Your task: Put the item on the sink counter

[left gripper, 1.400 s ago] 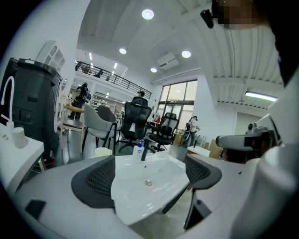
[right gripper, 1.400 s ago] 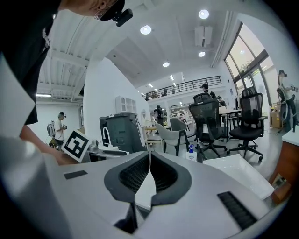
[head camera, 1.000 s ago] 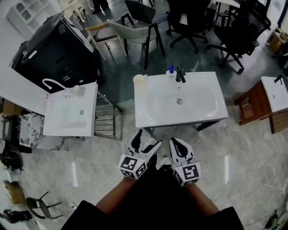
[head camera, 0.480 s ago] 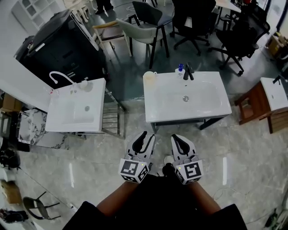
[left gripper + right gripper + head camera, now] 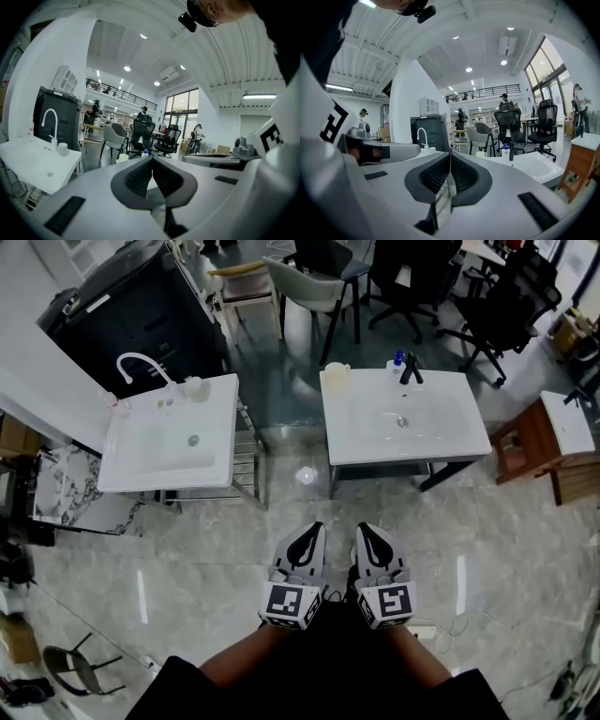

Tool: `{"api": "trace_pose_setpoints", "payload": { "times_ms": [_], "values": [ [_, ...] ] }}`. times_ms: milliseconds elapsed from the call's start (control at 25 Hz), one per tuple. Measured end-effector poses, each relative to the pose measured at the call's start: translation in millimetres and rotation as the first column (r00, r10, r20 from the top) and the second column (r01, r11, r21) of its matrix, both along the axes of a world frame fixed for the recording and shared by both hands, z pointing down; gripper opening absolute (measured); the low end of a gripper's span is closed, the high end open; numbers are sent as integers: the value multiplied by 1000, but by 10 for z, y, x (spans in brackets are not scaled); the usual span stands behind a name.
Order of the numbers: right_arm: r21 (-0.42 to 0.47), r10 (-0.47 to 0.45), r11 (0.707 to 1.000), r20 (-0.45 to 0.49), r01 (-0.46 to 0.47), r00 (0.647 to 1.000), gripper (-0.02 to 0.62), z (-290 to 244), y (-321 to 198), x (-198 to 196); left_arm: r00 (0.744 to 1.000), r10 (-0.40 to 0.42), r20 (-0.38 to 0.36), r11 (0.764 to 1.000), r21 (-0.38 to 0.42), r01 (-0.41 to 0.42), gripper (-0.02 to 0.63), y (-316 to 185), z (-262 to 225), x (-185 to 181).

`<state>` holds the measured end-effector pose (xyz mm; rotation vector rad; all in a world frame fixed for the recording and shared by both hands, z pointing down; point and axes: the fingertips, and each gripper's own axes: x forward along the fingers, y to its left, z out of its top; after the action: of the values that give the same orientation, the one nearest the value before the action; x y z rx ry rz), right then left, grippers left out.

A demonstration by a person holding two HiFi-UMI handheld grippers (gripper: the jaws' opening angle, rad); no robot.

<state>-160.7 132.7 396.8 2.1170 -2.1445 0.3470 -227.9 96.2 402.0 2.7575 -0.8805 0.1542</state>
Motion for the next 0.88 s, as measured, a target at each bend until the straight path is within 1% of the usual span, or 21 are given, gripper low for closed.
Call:
{"api": "trace_pose_setpoints", "payload": {
  "times_ms": [240,480,680,880],
  "values": [
    [31,-32,999,-44,33,999,31,-133,65,-317,1000,-19,-11,999,45,20,17,31,-139,-331],
    [25,-21,999,-53,22,998,31,-36,142,-426,999,-36,-6,998,60,36,17,58,-139,-558],
    [37,23,999,-81,-20,996,31,-128,159,-337,998,-62,-1,996,68,62,17,-41,-102,-735],
    [28,64,998,-89,-62,994,31,-40,160,-159,997,-81,2,994,74,80,17,-169,-78,-821]
  ]
}}
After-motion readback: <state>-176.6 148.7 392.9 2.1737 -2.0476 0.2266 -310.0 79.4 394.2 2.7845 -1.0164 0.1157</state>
